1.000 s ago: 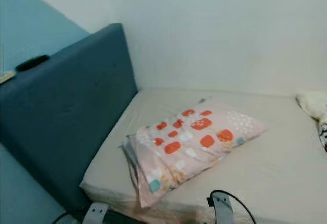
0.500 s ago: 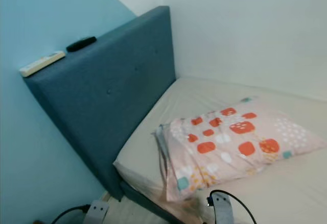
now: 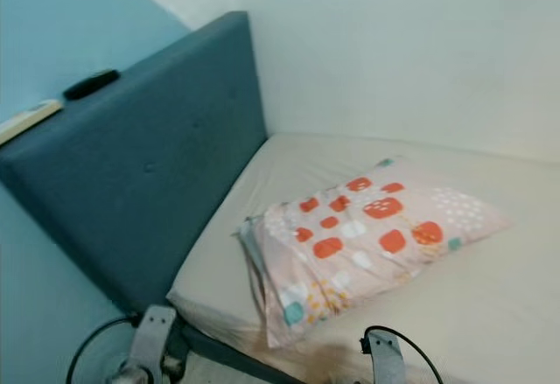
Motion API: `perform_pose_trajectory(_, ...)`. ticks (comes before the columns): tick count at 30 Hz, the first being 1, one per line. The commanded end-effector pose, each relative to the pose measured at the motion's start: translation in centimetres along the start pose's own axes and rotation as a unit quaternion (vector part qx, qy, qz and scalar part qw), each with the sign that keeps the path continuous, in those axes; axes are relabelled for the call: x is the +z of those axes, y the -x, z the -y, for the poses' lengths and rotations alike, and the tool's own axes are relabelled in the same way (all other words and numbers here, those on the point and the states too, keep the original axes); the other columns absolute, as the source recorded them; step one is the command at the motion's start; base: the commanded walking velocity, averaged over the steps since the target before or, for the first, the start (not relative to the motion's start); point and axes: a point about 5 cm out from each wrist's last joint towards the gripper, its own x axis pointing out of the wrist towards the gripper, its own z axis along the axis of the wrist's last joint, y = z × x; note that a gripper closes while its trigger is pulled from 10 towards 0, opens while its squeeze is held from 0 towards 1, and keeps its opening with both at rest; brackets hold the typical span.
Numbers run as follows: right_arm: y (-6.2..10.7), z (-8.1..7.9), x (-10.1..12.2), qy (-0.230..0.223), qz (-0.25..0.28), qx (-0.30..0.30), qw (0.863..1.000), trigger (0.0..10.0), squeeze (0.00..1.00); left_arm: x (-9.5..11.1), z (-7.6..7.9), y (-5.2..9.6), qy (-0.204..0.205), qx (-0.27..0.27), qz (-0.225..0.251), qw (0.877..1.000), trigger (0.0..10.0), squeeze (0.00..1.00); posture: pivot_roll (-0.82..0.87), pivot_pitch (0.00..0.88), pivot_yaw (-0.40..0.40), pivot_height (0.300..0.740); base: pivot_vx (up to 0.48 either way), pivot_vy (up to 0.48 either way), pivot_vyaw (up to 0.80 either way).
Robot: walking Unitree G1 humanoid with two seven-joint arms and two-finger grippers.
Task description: Clean up the room
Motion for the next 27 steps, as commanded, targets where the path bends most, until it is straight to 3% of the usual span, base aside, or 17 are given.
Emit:
perform_pose_trajectory(1,0.0,-0.4,-0.3,-0.009,-0.006,0.007,1.0,10.0,0.0,0.3,-0.1,0.0,0.008,-0.003,0.01,1.0,10.0,0.0,-0.06,0.026,0.042,0.74,0.0,0.0,-0.8)
perform_pose_trajectory(3,0.0,-0.4,-0.3,-0.008,-0.006,0.005,1.0,10.0,0.0,2.4,0.2,-0.3,0.009,-0.018,0.047,0.999,10.0,0.0,-0.06,0.027,0.043,0.74,0.0,0.0,0.0)
perform_pose_trajectory(10,0.0,-0.5,-0.5,-0.008,-0.011,0.005,1.0,10.0,0.0,5.2,1.0,-0.6,0.004,-0.043,0.1,0.994,10.0,0.0,-0.06,0.028,0.044,0.74,0.0,0.0,-0.11)
perform_pose_trajectory(24,0.0,-0.6,-0.7,-0.003,-0.012,0.005,1.0,10.0,0.0,5.7,0.9,-0.5,0.009,-0.033,0.117,0.993,10.0,0.0,-0.05,0.029,0.039,0.74,0.0,0.0,-0.8)
perform_pose_trajectory(27,0.0,-0.6,-0.6,0.0,-0.01,0.003,1.0,10.0,0.0,5.3,1.0,-0.6,0.002,-0.035,0.107,0.994,10.0,0.0,-0.05,0.023,0.037,0.74,0.0,0.0,0.0)
